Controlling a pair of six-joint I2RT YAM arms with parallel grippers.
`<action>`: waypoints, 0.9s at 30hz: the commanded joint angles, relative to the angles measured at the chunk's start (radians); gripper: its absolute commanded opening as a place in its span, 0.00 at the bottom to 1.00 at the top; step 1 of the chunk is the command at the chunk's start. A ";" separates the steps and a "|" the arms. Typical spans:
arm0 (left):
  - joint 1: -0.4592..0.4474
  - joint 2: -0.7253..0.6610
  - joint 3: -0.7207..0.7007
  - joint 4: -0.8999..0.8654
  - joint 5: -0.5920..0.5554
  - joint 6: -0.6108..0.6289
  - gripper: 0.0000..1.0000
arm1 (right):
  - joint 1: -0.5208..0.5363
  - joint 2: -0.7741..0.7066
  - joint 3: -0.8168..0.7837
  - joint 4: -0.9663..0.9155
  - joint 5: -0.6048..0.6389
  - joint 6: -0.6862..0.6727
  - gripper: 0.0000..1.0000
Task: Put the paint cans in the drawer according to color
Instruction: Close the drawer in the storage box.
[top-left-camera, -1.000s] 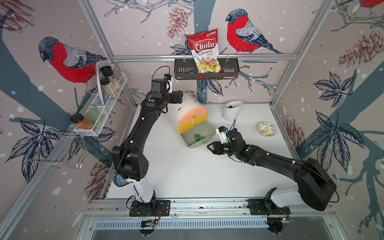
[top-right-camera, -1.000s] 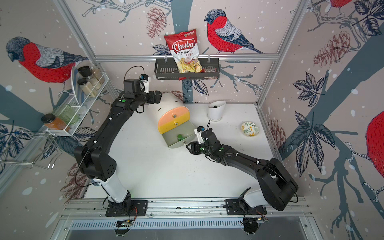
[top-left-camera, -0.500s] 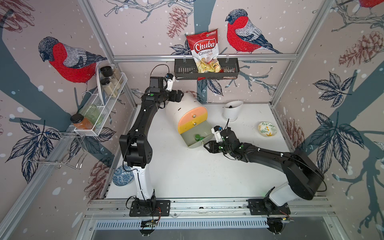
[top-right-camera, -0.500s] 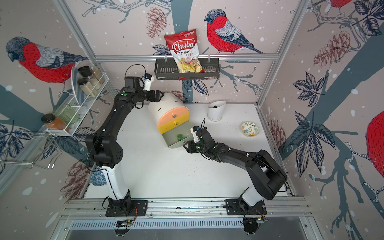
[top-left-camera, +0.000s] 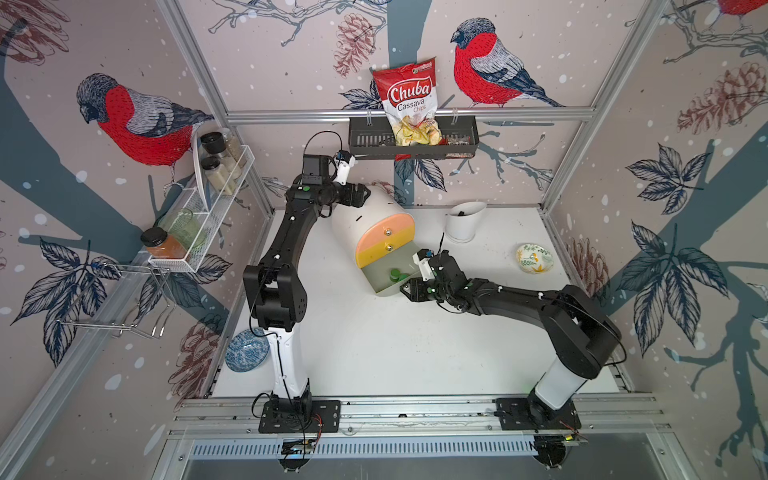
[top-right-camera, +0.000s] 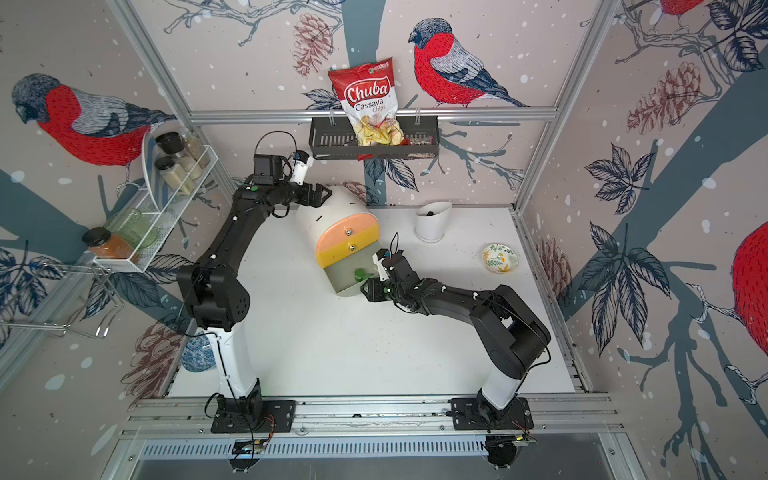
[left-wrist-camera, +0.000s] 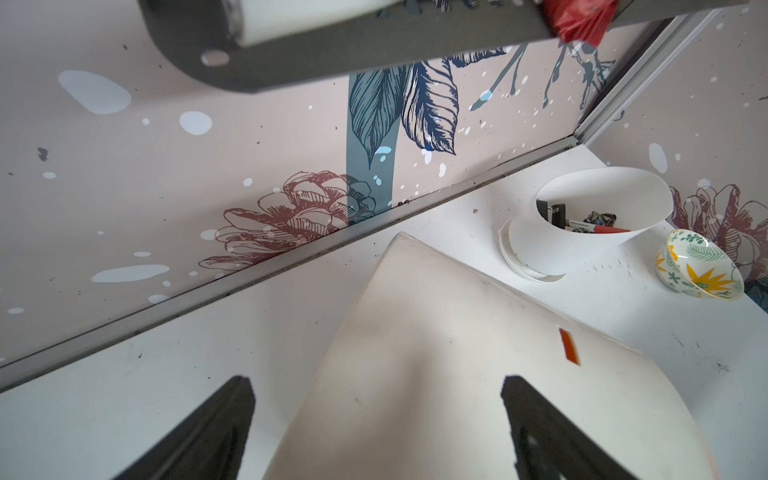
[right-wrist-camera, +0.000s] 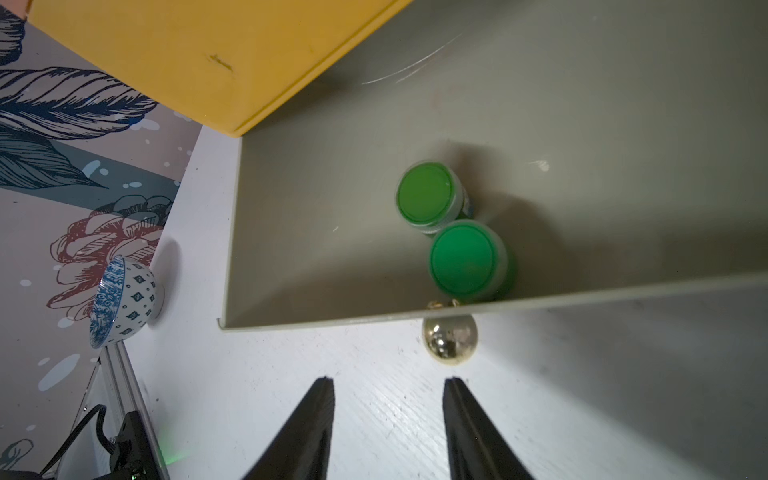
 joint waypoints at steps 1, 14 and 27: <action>0.004 0.025 0.040 -0.067 0.000 0.031 0.96 | -0.005 0.016 0.023 -0.028 0.024 -0.026 0.48; -0.022 0.029 0.027 -0.104 0.061 0.036 0.96 | -0.029 0.087 0.089 -0.037 0.017 -0.036 0.48; -0.053 -0.016 0.000 -0.143 0.076 0.057 0.95 | -0.051 0.132 0.149 -0.036 0.019 -0.054 0.48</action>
